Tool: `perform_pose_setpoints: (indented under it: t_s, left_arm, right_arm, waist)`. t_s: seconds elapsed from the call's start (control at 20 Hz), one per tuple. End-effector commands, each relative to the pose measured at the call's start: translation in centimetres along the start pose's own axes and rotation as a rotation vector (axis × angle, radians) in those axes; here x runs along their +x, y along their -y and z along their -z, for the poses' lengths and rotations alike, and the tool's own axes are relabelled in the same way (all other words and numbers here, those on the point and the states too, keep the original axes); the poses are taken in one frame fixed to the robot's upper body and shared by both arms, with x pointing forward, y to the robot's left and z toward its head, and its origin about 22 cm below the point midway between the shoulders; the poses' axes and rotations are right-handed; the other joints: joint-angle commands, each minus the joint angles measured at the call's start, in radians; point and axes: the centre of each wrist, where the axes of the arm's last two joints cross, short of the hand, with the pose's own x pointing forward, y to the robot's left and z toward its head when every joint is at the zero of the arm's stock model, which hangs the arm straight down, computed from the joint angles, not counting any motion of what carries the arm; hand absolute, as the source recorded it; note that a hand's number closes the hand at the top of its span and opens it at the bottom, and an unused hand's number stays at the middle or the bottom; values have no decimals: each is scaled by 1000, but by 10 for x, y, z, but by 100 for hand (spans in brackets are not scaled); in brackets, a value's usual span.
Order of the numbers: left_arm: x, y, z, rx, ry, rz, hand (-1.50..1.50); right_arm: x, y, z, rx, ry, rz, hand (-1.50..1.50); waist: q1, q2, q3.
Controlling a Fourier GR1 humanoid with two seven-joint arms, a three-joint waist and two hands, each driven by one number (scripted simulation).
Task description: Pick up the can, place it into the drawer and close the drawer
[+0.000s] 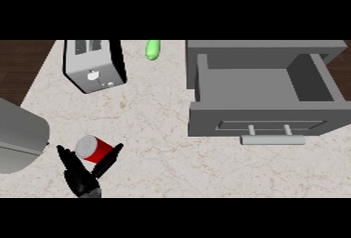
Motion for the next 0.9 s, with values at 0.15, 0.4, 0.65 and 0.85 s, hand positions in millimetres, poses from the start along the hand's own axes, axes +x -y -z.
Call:
perform_pose_setpoints:
  t_s: [0.15,0.4,0.65,0.85]
  left_arm:
    - [-7,23,4,-116,-16,-40,150]
    - [6,25,25,-156,38,-99,150]
    - [-1,20,37,-183,66,-114,150]
    - [31,57,49,-521,84,-78,150]
  right_arm:
    - [4,-21,0,-2,22,4,-150]
    - [18,14,0,1,20,-1,-150]
    - [10,3,15,-3,28,-16,-150]
    - [4,-10,12,11,39,-12,-150]
  waist:
    - [-1,1,0]
    - [-3,0,0]
    - [-1,1,0]
    - [-21,5,-1]
